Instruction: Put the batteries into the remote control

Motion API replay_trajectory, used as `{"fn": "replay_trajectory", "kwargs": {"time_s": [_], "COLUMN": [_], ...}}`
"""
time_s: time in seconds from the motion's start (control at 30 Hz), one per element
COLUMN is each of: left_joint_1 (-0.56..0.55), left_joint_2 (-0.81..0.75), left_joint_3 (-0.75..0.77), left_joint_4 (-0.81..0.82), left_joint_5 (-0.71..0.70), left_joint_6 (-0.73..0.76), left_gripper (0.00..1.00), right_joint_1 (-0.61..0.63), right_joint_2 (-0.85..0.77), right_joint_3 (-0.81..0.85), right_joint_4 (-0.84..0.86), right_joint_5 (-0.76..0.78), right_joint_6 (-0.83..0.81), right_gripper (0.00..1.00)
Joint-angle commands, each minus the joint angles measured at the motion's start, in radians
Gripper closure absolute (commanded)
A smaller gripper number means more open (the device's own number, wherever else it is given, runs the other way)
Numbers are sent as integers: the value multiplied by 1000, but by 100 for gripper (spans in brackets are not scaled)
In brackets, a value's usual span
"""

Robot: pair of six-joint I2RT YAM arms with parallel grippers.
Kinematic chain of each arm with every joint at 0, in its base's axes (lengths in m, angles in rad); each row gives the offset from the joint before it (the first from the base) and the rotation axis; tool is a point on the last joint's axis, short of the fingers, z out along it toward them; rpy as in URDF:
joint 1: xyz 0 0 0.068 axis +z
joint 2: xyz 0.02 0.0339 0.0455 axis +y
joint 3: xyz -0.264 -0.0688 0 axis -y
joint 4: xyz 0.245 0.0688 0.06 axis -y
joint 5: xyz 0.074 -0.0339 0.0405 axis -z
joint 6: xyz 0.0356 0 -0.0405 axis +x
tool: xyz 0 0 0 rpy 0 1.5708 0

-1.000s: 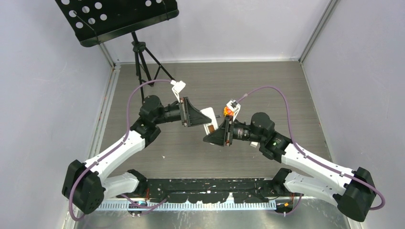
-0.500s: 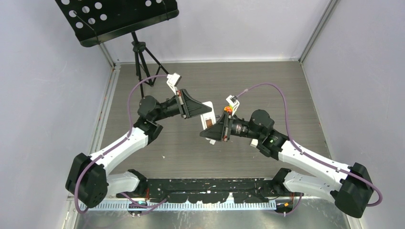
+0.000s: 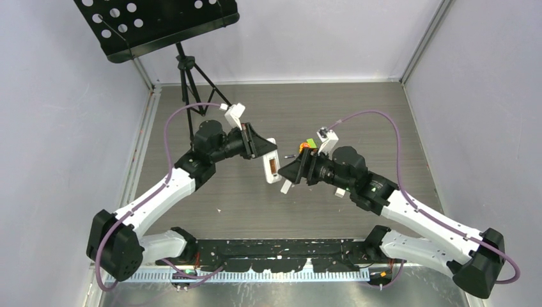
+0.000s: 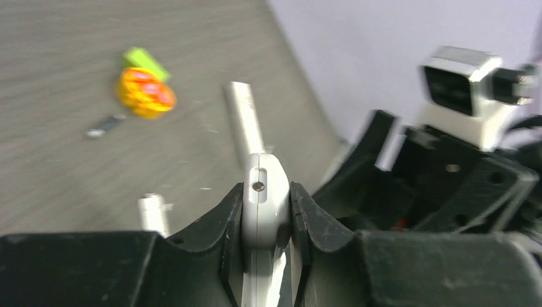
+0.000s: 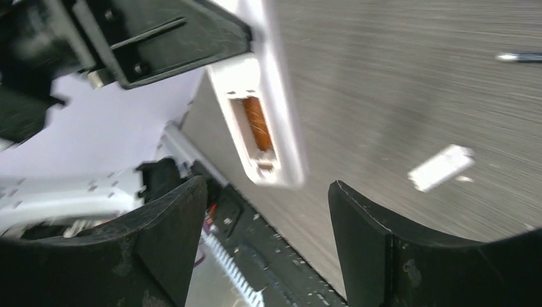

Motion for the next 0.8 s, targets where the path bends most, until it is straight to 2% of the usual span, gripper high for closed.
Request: {"fn": "replay_trajectory", "kwargs": {"time_s": [0.0, 0.1, 0.3, 0.47, 0.77], "left_joint_1": [9, 10, 14, 19, 25], "left_joint_2": [-55, -69, -79, -97, -129], "left_joint_3": [72, 47, 40, 23, 24], "left_joint_4": [-286, -240, -172, -143, -236], "left_joint_5": [-324, -364, -320, -351, -522], "left_joint_6": [276, 309, 387, 434, 416], "left_gripper": [100, 100, 100, 100, 100], "right_joint_1": [-19, -39, -113, -245, -253], "right_joint_2": [21, 153, 427, 581, 872], "right_joint_3": [122, 222, 394, 471, 629], "right_joint_4": [-287, -377, -408, -379, -397], "right_joint_5": [334, 359, 299, 54, -69], "right_joint_6": [-43, -190, -615, -781, -1010], "right_gripper": [28, 36, 42, 41, 43]}}
